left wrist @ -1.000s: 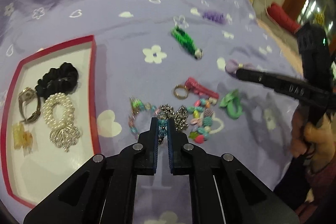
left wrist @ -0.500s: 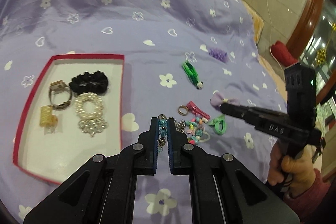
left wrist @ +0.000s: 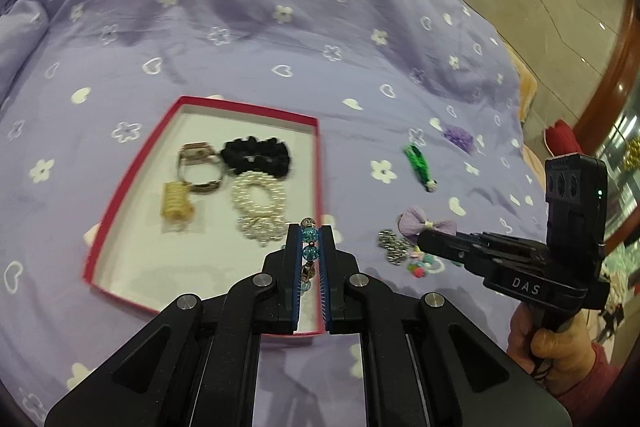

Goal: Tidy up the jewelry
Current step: 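Carry the beaded bracelet and bow hair tie over the red tray, then lower both items into the tray and open both tools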

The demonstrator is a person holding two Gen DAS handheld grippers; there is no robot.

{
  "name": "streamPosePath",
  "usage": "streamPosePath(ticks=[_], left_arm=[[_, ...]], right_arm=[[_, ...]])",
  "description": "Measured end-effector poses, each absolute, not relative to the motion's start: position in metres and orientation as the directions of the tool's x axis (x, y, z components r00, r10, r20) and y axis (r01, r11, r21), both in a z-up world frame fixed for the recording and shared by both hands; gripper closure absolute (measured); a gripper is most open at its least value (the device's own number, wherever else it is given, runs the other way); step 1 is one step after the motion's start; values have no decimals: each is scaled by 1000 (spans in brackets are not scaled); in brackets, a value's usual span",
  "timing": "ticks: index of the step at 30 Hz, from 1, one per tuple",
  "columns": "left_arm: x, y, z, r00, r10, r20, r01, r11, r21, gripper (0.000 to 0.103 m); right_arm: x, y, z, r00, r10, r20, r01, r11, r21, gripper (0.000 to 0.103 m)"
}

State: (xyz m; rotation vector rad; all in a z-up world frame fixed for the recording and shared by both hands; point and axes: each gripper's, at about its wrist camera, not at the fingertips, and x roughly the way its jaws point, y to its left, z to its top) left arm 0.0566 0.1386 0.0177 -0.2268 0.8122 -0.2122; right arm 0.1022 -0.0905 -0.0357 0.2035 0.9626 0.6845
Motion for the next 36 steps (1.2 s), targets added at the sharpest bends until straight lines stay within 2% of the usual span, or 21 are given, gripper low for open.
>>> streamPosePath(ticks=[12, 19, 28, 36], left_arm=[[53, 191, 3, 686, -214, -695, -28, 948, -318, 97], [63, 211, -13, 670, -203, -714, -77, 938, -339, 97], [80, 226, -38, 639, -206, -741, -111, 929, -354, 97], [95, 236, -60, 606, -142, -782, -155, 944, -292, 97]], right_arm=[[109, -33, -37, 311, 663, -681, -522, 718, 460, 91], [118, 4, -49, 248, 657, -712, -562, 696, 447, 91], [131, 45, -78, 183, 582, -793, -597, 706, 380, 90], [134, 58, -92, 168, 516, -840, -621, 717, 316, 87]])
